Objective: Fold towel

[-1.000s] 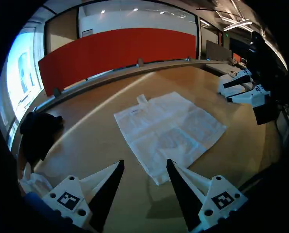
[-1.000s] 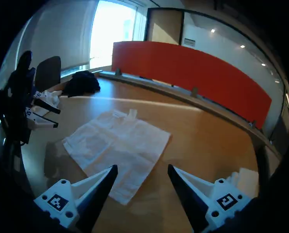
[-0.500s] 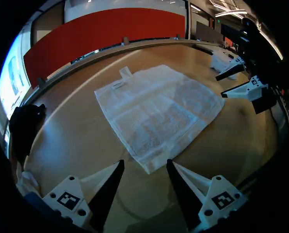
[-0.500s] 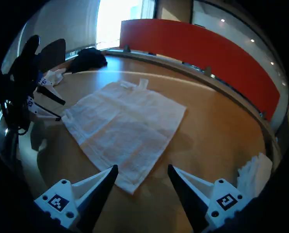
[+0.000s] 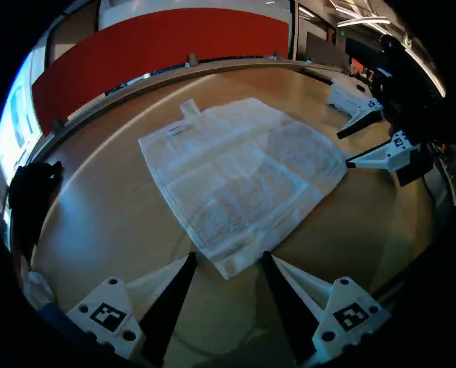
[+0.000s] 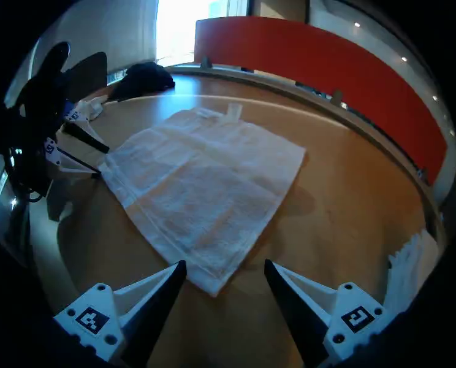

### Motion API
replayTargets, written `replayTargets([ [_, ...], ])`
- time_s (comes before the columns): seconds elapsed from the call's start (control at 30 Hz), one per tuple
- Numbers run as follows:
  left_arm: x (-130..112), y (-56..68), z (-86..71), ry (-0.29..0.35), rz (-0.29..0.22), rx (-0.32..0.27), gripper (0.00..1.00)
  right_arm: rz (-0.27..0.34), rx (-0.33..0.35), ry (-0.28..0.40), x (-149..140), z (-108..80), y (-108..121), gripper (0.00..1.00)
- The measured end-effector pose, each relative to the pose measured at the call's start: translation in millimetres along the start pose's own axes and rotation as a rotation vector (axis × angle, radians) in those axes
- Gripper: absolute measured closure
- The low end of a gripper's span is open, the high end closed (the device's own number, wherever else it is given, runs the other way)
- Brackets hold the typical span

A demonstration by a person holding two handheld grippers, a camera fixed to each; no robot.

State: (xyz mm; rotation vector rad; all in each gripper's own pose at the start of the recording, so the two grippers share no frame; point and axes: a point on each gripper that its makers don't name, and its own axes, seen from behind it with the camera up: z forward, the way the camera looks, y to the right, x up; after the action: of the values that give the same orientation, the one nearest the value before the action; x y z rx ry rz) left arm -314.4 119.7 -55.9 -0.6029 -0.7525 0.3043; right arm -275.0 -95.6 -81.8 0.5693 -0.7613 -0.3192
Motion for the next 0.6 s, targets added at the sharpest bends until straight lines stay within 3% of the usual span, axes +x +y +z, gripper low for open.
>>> replayTargets([
  [0.2,-0.2,-0.5,0.8,0.002,0.002,-0.004,0.21,0.022,0.016,0.001,-1.3,1.3,-2.3,0.06],
  [0.4,-0.2,-0.3,1.4,-0.002,0.001,-0.003,0.21,0.047,0.036,0.004,-2.4,1.7,-6.6,0.15],
  [0.6,0.1,0.5,1.1,-0.005,-0.003,0.002,0.21,0.07,0.045,0.006,-1.6,-0.1,-6.8,0.16],
])
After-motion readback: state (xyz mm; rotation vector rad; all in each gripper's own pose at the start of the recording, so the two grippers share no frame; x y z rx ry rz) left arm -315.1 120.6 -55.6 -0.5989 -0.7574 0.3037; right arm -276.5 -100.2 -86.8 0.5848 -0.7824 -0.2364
